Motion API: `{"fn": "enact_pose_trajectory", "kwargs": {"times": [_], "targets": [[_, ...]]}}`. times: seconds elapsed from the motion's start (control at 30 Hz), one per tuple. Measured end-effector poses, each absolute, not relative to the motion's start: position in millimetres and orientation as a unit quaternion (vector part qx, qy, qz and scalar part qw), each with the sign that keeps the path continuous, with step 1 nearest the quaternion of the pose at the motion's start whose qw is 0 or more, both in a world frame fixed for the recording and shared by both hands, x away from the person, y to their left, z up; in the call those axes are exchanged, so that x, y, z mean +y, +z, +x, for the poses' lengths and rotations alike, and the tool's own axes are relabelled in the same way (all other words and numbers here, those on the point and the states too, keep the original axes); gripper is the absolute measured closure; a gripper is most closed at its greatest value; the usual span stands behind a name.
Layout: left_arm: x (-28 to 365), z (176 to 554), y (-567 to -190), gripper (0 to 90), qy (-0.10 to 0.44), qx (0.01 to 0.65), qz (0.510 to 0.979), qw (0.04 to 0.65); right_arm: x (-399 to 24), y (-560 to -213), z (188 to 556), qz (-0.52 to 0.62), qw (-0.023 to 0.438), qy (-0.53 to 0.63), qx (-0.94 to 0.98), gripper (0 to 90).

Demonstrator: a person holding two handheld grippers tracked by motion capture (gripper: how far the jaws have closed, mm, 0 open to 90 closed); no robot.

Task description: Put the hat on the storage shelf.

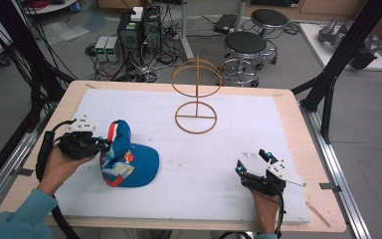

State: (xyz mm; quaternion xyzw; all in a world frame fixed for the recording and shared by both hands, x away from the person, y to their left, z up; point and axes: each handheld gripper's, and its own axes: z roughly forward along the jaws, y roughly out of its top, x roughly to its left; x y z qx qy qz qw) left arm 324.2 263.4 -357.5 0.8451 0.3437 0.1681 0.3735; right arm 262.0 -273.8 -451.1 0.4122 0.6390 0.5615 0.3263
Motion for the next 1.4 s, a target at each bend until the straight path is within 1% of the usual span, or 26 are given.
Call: {"fn": "enact_pose_trajectory", "kwargs": {"times": [0.13, 0.23, 0.33, 0.37, 0.43, 0.53, 0.6, 0.63, 0.67, 0.73, 0.83, 0.93, 1.0, 1.1, 1.23, 1.4], "targets": [[265.2, 323.1, -357.3, 84.9, 0.17, 0.347, 0.841, 0.378, -273.8, -451.1, 262.0, 0.412, 0.326, 0.561, 0.639, 9.8], [266.5, 322.2, -356.3, 82.5, 0.175, 0.347, 0.841, 0.376, -273.7, -451.1, 262.0, 0.412, 0.326, 0.561, 0.639, 9.8], [267.1, 321.6, -356.3, 77.6, 0.183, 0.353, 0.838, 0.374, -273.6, -451.0, 261.9, 0.412, 0.326, 0.561, 0.639, 9.8], [267.2, 321.6, -356.4, 72.5, 0.187, 0.356, 0.836, 0.374, -273.6, -451.1, 261.9, 0.412, 0.326, 0.562, 0.639, 9.8], [268.3, 321.2, -356.9, 65.6, 0.2, 0.365, 0.829, 0.374, -273.7, -451.1, 262.0, 0.412, 0.327, 0.561, 0.639, 9.8], [270.4, 321.0, -356.2, 47.0, 0.219, 0.379, 0.818, 0.374, -273.8, -451.1, 262.1, 0.41, 0.328, 0.561, 0.64, 9.8], [273.2, 320.8, -354.0, 33.4, 0.232, 0.388, 0.805, 0.386, -273.8, -451.1, 262.2, 0.41, 0.329, 0.561, 0.64, 9.8], [274.8, 320.5, -352.6, 28.6, 0.238, 0.394, 0.796, 0.393, -273.7, -451.1, 262.2, 0.41, 0.328, 0.561, 0.64, 9.8], [275.9, 320.1, -351.6, 24.9, 0.245, 0.396, 0.792, 0.396, -273.6, -451.1, 262.3, 0.41, 0.328, 0.561, 0.64, 9.8], [277.6, 319.1, -351.1, 20.4, 0.25, 0.392, 0.789, 0.401, -273.6, -451.0, 262.3, 0.41, 0.328, 0.561, 0.64, 9.8], [278.6, 318.0, -350.5, 17.5, 0.254, 0.381, 0.789, 0.41, -273.6, -451.1, 262.3, 0.41, 0.329, 0.561, 0.64, 9.8], [278.8, 315.8, -348.0, 15.0, 0.252, 0.354, 0.786, 0.439, -273.7, -451.1, 262.4, 0.41, 0.329, 0.56, 0.641, 9.8], [277.9, 315.0, -347.4, 12.6, 0.244, 0.332, 0.788, 0.457, -273.5, -451.1, 262.3, 0.41, 0.328, 0.56, 0.641, 9.8], [271.9, 312.8, -346.9, 12.6, 0.225, 0.295, 0.798, 0.476, -273.3, -451.0, 262.1, 0.411, 0.328, 0.559, 0.641, 9.8], [260.6, 311.4, -348.6, 12.6, 0.21, 0.256, 0.818, 0.47, -273.1, -451.0, 262.1, 0.411, 0.328, 0.56, 0.641, 9.8], [254.8, 313.5, -354.0, 12.6, 0.195, 0.246, 0.835, 0.451, -273.0, -451.0, 261.8, 0.412, 0.326, 0.56, 0.641, 9.8]]}}
